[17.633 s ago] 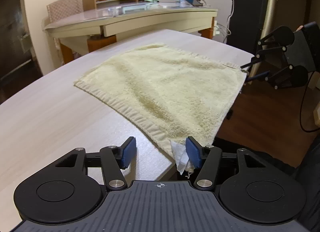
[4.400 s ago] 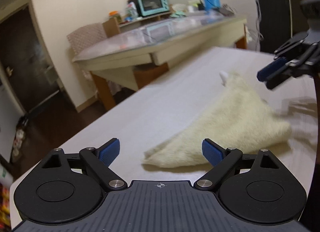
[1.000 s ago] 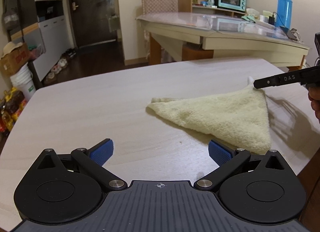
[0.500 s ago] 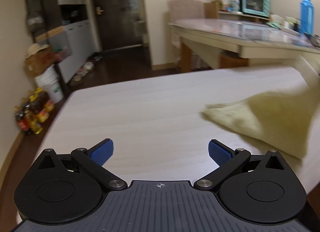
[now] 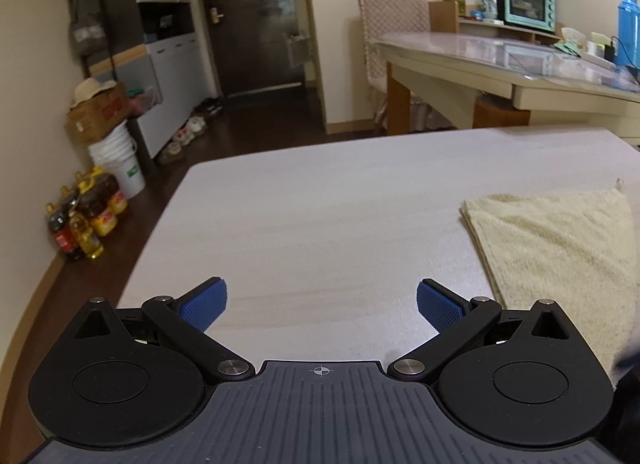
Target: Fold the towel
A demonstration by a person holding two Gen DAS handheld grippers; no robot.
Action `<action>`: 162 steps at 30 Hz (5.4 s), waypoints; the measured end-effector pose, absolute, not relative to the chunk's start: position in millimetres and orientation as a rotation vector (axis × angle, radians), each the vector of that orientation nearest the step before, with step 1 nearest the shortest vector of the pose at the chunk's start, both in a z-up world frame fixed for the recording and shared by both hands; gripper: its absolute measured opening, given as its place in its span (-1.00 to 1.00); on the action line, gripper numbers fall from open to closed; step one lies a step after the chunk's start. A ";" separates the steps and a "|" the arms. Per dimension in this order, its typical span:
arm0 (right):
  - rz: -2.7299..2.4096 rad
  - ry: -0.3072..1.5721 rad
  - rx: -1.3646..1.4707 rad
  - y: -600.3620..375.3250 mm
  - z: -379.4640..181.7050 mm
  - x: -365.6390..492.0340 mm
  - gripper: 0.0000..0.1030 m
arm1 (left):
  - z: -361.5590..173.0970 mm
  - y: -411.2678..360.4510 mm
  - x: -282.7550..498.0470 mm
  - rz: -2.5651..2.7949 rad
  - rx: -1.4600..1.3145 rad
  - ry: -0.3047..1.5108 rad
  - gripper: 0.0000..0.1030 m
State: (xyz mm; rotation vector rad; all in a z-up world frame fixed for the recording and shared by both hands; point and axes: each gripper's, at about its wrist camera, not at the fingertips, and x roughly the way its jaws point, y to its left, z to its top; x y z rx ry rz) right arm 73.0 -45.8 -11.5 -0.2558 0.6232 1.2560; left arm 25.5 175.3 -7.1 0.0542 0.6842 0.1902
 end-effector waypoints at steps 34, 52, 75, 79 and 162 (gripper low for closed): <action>1.017 0.597 -0.291 -103.6 -12.9 124.9 -0.99 | -19.2 149.3 86.8 -0.081 0.031 0.634 1.00; 0.956 0.618 -0.258 -105.7 -32.6 157.5 -0.24 | -28.3 103.0 133.4 -0.423 0.156 0.703 0.18; 1.190 0.655 -0.212 -107.0 -31.8 191.3 0.19 | -25.1 34.3 67.8 -0.656 0.461 0.582 -0.94; 1.290 0.675 -0.322 -104.6 -34.9 191.1 0.20 | -28.7 33.0 59.2 -0.693 0.498 0.576 -0.93; 1.109 0.562 0.017 -253.6 10.2 73.1 -0.93 | -38.6 75.4 -84.6 -0.677 0.890 0.340 -0.86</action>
